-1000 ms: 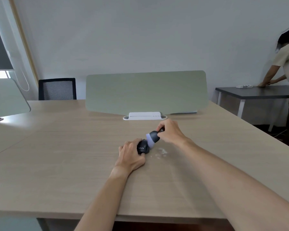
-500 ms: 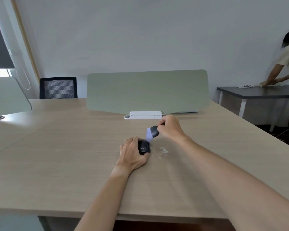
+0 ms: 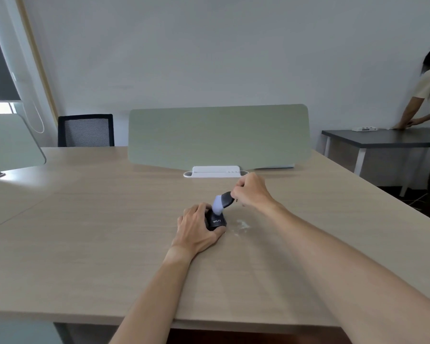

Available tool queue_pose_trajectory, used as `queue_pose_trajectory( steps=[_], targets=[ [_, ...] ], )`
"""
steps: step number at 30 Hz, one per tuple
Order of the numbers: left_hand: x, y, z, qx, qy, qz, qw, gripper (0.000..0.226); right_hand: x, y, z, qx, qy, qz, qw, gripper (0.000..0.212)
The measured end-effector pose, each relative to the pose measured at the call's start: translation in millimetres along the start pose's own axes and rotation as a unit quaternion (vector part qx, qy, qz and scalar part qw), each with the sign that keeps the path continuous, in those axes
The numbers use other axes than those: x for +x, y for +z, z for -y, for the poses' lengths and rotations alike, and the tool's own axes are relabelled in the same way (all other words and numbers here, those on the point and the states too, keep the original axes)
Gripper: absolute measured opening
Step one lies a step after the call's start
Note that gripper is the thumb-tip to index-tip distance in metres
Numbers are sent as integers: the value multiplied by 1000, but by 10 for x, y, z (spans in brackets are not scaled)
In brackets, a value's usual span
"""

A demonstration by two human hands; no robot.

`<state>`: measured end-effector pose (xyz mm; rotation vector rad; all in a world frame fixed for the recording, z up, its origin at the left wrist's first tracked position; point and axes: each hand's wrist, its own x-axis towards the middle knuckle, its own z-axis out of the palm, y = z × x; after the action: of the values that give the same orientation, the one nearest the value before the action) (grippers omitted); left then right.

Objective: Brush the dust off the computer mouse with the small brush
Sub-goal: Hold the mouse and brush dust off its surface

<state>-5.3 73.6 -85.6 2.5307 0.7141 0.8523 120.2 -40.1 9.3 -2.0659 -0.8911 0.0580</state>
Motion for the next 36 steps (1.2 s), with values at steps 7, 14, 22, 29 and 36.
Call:
queue_pose_trajectory(
  steps=[7, 14, 22, 29, 36],
  targets=[
    [-31, -34, -31, -5, 5, 2, 1000, 49, -37, 92, -33, -12, -1, 50, 999, 20],
    [-13, -23, -28, 4, -8, 3, 1000, 50, 6, 3, -20, 19, -8, 13, 1000, 21],
    [-36, -38, -40, -8, 0, 0, 1000, 42, -65, 96, -21, -23, -44, 43, 998, 23],
    [-34, -47, -60, -40, -15, -14, 999, 51, -31, -30, 95, 2, -58, 39, 998, 19],
    [-60, -59, -82, -22, -13, -18, 999, 59, -79, 19, 10, -41, -28, 43, 998, 25]
  ],
)
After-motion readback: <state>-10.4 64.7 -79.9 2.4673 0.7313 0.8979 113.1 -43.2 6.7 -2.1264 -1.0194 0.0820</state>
